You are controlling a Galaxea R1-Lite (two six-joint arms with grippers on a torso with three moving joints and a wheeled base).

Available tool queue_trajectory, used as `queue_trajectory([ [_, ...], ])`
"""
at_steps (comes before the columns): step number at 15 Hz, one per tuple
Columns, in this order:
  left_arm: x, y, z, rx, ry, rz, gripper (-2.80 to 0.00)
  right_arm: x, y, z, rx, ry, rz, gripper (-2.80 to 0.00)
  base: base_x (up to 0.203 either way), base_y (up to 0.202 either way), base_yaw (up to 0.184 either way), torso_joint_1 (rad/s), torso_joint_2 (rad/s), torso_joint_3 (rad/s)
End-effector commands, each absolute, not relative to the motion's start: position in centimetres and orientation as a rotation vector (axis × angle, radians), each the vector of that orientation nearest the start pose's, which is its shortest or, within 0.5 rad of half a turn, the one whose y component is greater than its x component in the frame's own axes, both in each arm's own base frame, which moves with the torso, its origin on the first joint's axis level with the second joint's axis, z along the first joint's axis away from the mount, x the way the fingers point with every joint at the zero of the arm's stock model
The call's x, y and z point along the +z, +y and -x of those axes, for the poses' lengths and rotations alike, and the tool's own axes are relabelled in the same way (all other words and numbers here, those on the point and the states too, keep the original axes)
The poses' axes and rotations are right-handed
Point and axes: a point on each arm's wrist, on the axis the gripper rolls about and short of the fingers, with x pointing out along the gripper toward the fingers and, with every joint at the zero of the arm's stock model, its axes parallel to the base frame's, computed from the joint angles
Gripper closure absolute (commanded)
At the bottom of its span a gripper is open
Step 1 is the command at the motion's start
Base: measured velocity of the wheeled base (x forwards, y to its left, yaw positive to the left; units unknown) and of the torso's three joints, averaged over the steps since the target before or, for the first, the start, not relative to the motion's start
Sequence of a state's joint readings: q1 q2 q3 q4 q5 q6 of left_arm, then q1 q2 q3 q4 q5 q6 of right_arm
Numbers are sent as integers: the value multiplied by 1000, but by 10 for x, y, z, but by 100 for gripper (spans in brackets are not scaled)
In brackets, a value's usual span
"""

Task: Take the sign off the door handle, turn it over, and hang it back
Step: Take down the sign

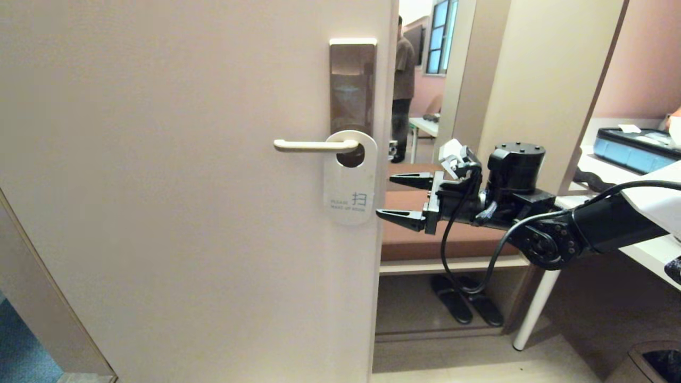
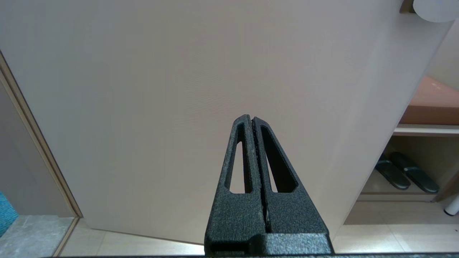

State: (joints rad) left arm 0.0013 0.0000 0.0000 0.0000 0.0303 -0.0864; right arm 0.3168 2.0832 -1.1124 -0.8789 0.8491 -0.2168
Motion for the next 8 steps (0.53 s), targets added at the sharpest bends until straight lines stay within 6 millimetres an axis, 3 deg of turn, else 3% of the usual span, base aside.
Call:
queue_trajectory([
  [1,76,1,23,32,0,87,0,147,145,-382,1179,-37,167,-280,0,0,0,0,0,0],
  [8,76,1,23,32,0,87,0,146,171,-388,1228,-83,109,-280,0,0,0,0,0,0],
])
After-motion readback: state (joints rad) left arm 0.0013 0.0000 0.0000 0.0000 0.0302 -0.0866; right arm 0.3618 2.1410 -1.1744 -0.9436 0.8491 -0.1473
